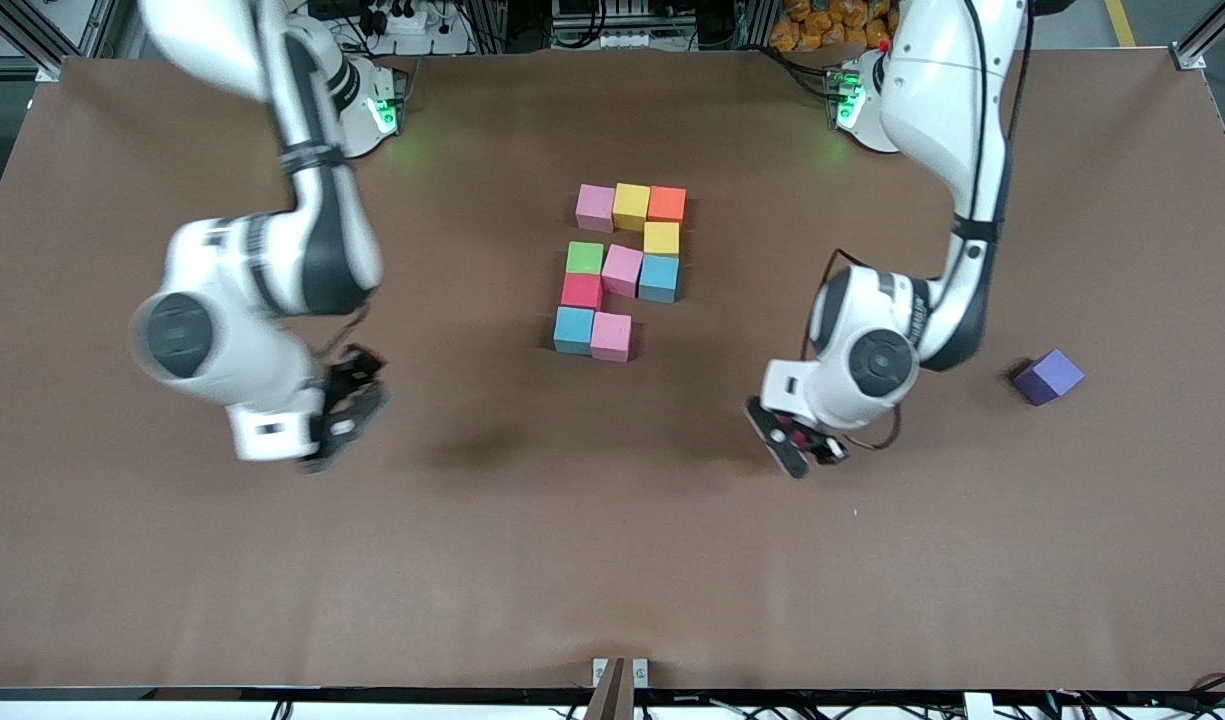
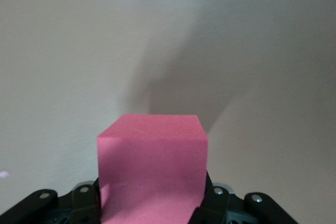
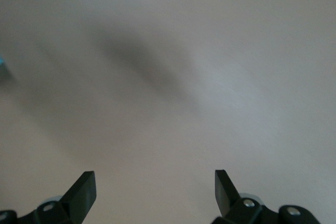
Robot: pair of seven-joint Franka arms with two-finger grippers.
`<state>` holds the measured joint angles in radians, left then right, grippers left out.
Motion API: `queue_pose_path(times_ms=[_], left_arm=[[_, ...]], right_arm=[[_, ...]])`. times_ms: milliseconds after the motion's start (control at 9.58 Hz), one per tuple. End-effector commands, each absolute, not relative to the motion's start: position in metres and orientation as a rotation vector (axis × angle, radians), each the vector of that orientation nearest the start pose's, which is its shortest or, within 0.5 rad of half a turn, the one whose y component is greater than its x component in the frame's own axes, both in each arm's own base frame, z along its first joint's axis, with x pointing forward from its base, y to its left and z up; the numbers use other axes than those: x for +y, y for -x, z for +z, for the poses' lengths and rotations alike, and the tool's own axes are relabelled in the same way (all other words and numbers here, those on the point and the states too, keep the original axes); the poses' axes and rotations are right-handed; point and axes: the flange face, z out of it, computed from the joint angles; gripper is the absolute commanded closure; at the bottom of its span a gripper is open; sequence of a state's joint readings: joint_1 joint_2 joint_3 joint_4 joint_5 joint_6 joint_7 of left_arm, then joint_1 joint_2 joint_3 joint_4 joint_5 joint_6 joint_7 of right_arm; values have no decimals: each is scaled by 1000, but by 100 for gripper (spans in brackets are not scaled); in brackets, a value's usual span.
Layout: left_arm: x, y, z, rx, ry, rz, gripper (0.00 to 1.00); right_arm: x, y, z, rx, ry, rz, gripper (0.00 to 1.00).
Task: Form number 2 with 11 blocks
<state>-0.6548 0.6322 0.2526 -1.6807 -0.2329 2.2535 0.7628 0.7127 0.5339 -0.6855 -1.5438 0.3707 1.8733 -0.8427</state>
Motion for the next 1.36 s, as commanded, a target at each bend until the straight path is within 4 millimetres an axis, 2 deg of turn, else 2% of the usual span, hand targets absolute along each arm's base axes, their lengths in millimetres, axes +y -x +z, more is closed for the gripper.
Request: queue_pose_path(times_ms=[0,209,313,418,626,731,940,1044,1253], left_arm=[[-318,-571,250,1659,2684,79,100],[-361,-539,244,1678,2626,106,100],[-381,-525,242,1693,2604,103,100],[-398,-513,237,1739,2573,84,100],[-418,-495,227,1810,2525,41,100],[-427,-489,221,1837,2505,23,100],[-436,-480,207,1948,2405,1,100],[-441,-471,204,1995,2350,-23,100],[-443,-466,202,2054,2276,-63,100]], right_arm=[[27,-677,395,-1037,2889,51,0],[-61,-673,379,-837,2921,82,0],[-92,-668,377,-762,2912,90,0],[-118,-661,386,-693,2912,99,0],[-154,-642,429,-569,2924,49,0],[-160,-630,438,-457,2916,113,0],[-163,-611,467,-353,2935,195,0],[-159,-606,478,-325,2935,205,0],[-135,-598,519,-267,3020,182,0]])
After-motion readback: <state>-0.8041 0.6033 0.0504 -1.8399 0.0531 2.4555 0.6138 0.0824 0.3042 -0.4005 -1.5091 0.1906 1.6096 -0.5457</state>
